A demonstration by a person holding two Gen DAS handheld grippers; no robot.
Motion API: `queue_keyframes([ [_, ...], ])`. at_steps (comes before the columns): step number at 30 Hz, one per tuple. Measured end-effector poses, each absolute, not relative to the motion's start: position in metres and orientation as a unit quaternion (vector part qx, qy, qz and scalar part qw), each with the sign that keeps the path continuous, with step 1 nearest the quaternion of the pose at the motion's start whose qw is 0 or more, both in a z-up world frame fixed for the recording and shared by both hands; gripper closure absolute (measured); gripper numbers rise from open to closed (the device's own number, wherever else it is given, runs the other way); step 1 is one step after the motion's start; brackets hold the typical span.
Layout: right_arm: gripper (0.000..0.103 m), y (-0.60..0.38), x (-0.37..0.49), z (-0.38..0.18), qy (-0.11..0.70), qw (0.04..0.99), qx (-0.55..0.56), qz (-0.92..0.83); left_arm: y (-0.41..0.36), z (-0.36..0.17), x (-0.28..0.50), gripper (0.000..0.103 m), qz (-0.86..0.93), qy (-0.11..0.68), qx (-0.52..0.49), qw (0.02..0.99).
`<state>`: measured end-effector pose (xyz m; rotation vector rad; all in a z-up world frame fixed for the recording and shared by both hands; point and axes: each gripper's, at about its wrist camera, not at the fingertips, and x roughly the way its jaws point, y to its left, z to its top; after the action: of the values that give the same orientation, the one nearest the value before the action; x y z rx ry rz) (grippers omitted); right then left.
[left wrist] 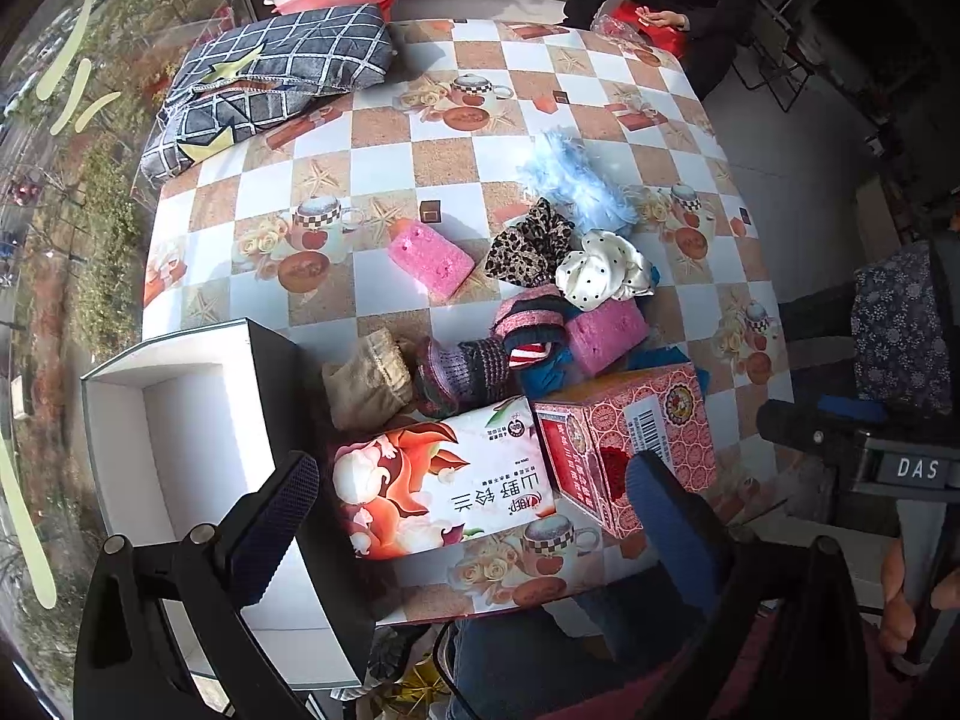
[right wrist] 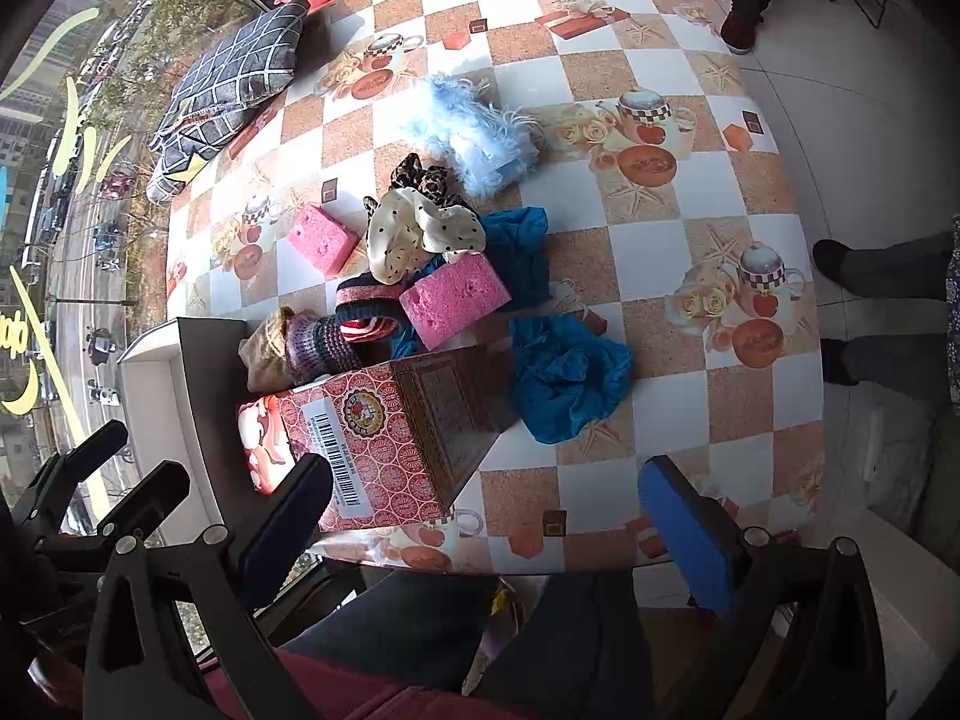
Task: Organize soft objects
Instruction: 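Move both grippers toward the pile of soft items on the table, then grasp the pink foam sponge with the left gripper while the right gripper grasps the blue cloth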
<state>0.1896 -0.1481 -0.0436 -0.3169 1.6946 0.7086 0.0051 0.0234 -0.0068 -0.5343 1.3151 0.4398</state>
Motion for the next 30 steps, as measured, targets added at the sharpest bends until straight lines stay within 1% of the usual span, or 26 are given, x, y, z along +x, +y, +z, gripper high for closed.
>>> queue_keyframes([
  [7,0.0,-0.158,0.201,-0.057,0.744,0.595,-0.122,0.279,0.047,-0.02,0.018,0.001,0.215,0.617,-0.248,0.715],
  [10,0.0,-0.163,0.206,-0.065,0.75,0.594,-0.119,0.267,0.063,-0.031,0.026,0.001,0.208,0.61,-0.278,0.713],
  [13,0.0,-0.168,0.209,-0.074,0.757,0.59,-0.114,0.256,0.076,-0.045,0.035,0.001,0.207,0.626,-0.303,0.688],
  [19,0.0,-0.179,0.218,-0.091,0.764,0.591,-0.109,0.235,0.104,-0.071,0.063,0.001,0.228,0.621,-0.333,0.672],
  [28,0.0,-0.182,0.228,-0.127,0.776,0.586,-0.108,0.21,0.12,-0.112,0.098,0.001,0.243,0.643,-0.313,0.656],
  [30,0.0,-0.182,0.229,-0.138,0.782,0.58,-0.107,0.204,0.125,-0.123,0.102,0.001,0.244,0.647,-0.325,0.646],
])
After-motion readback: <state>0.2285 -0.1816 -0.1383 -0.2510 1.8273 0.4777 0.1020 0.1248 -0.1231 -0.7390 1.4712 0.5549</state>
